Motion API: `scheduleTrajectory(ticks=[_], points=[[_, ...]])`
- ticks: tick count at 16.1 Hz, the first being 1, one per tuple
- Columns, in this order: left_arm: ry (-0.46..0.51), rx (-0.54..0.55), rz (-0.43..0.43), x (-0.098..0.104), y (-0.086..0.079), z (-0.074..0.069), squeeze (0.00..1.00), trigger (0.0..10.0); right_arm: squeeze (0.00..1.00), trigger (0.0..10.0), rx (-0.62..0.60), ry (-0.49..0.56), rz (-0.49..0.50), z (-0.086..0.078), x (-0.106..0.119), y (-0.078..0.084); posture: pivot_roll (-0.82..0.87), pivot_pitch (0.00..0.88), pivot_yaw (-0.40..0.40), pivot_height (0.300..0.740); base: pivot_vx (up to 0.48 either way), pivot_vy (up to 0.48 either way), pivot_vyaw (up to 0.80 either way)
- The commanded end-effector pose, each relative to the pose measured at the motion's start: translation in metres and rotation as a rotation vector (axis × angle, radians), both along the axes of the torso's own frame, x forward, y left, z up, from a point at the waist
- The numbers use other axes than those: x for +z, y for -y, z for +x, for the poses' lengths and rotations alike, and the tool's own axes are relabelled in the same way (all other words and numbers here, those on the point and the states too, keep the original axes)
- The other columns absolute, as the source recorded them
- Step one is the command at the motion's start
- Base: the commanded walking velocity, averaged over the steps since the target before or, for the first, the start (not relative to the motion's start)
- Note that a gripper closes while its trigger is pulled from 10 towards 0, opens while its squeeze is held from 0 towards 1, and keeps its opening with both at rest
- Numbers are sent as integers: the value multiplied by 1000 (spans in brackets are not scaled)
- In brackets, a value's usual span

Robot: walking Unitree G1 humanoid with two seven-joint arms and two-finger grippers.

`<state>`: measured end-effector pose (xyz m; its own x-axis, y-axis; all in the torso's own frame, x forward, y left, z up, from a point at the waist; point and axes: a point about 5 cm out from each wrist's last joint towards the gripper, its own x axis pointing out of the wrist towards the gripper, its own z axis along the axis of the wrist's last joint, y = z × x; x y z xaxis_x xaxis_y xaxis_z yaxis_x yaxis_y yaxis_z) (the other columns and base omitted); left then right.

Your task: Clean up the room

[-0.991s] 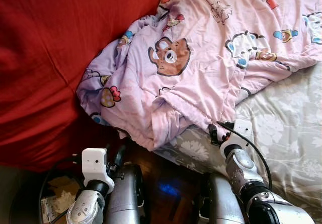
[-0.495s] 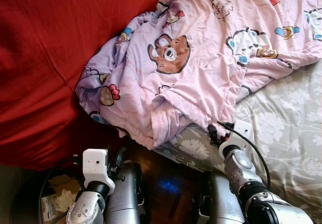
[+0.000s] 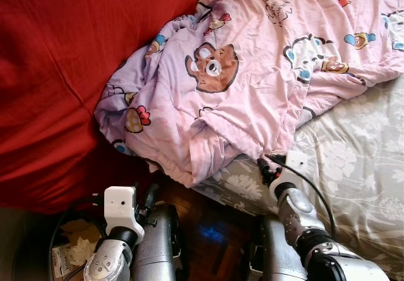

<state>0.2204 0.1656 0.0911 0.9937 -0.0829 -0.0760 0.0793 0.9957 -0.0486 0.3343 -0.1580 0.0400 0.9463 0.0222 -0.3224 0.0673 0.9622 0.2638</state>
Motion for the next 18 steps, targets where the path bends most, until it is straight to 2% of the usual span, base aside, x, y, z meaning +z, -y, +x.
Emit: scheduleTrajectory(ticks=[1,13,18], points=[[-33,4,7,-6,-1,-4,0,10000,0,0,13,-35,0,-9,-12,-2,151,332,45,615,0,0,0],[-22,13,9,-8,-3,10,0,10000,0,0,-8,-46,-39,-12,-14,5,142,280,31,615,0,0,0],[-7,21,9,-12,-6,26,0,10000,0,0,4,46,-103,-7,-3,8,106,200,15,615,0,0,0]])
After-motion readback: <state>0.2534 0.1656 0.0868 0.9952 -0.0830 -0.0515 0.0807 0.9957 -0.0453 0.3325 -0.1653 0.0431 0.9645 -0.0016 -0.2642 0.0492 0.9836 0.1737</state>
